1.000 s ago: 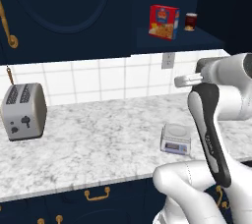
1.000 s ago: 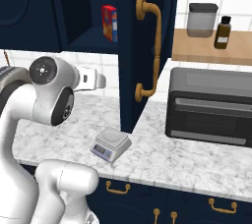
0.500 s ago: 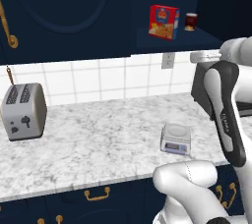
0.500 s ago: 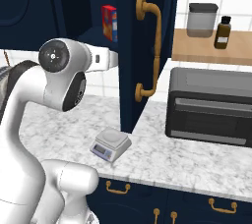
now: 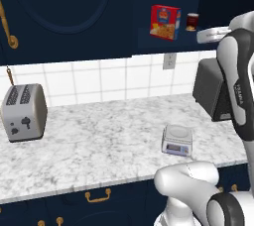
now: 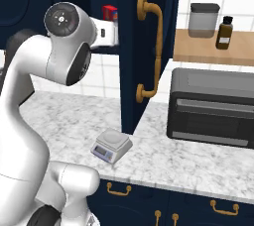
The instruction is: Pick the boxed food and place it on the digital scale for weighing, and close the cabinet.
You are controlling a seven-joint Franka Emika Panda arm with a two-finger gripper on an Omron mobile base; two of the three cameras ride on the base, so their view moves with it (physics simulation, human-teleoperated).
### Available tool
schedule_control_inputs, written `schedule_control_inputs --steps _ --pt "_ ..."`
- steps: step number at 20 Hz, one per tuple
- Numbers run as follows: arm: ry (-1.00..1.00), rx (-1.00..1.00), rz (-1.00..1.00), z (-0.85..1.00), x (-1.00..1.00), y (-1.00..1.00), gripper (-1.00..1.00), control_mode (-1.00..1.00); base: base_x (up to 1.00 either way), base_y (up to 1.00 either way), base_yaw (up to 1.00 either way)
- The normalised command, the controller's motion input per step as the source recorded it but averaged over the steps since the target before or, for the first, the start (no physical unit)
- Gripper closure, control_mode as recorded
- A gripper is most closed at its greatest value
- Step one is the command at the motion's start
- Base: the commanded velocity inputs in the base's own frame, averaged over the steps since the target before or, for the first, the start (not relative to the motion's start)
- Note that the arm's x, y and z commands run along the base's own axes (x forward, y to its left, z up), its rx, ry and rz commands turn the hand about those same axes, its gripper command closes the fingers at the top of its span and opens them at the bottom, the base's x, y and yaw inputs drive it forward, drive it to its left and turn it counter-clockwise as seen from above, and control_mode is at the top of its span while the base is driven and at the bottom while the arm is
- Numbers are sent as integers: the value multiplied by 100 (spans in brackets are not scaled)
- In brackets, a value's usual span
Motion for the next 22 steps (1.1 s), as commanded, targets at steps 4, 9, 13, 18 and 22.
schedule_control_inputs --steps 4,9,13,18,22 --pt "0 0 0 0 81 27 -100 -100 0 0 0" --pt "0 0 5 0 66 -5 -100 -100 0 0 0" --pt "0 0 10 0 51 -14 -100 -100 0 0 0" --pt "0 0 7 0 54 -2 -100 -100 0 0 0" --pt "0 0 5 -1 58 0 -100 -100 0 0 0"
